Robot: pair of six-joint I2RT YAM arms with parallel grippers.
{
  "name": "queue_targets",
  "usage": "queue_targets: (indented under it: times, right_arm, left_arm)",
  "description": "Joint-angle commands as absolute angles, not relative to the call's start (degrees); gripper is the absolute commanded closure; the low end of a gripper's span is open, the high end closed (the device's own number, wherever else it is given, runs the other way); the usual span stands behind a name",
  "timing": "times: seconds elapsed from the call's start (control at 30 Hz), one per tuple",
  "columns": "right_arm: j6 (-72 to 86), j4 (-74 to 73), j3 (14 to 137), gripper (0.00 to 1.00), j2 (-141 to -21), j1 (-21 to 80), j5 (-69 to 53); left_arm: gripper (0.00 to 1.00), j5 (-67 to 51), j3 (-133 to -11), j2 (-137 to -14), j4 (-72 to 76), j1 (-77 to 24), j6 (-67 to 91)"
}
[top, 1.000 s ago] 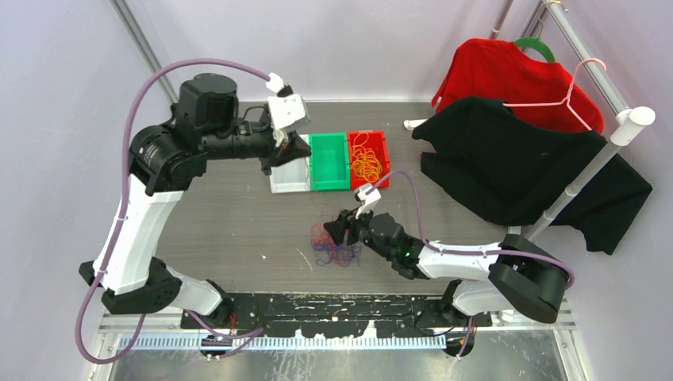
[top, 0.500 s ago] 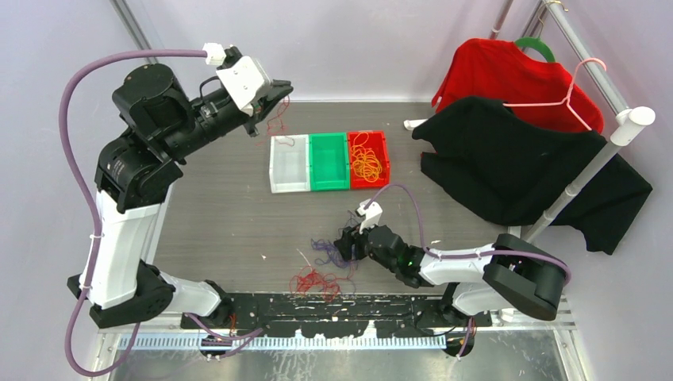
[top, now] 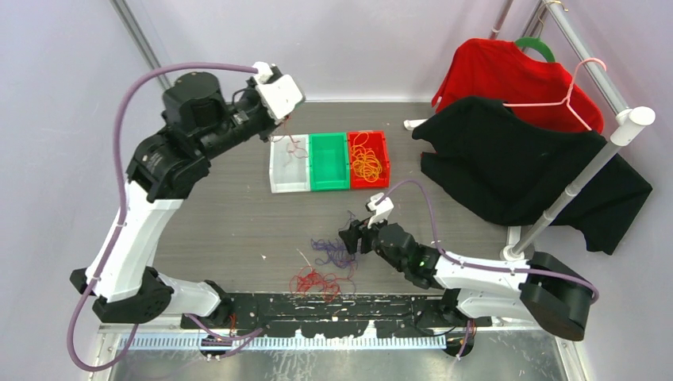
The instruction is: Untangle the cables
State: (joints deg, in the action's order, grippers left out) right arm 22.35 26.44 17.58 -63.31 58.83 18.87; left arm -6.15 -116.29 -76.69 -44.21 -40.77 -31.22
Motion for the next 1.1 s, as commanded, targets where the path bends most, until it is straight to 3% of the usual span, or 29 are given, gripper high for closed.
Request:
queue_targets:
  times: [0.0, 0.23, 0.67, 1.07]
  right_arm:
    - [19.9, 23.7, 20.6, 0.31, -57.5, 59.2, 24.1]
    - [18.0, 20.5, 20.4, 0.30, -52.4, 59.2, 27.1]
    - [17.9, 20.0, 18.3, 0.31, -49.3, 59.2, 29.4]
    - [16.9, 20.3, 18.9, 0.31, -50.4, 59.2, 30.8]
  left_arm:
    - [1.00, -2.9, -111.0, -75.2, -40.5, -39.9, -33.3]
    - [1.00, -3.7, -102.1, -77.1, -34.7, -33.7, -33.4]
    - [1.00, -6.8, -96.8, -86.7, -23.7, -25.1, -32.5]
    - [1.00, -6.4, -103.7, -90.9, -24.8, -24.8, -34.5]
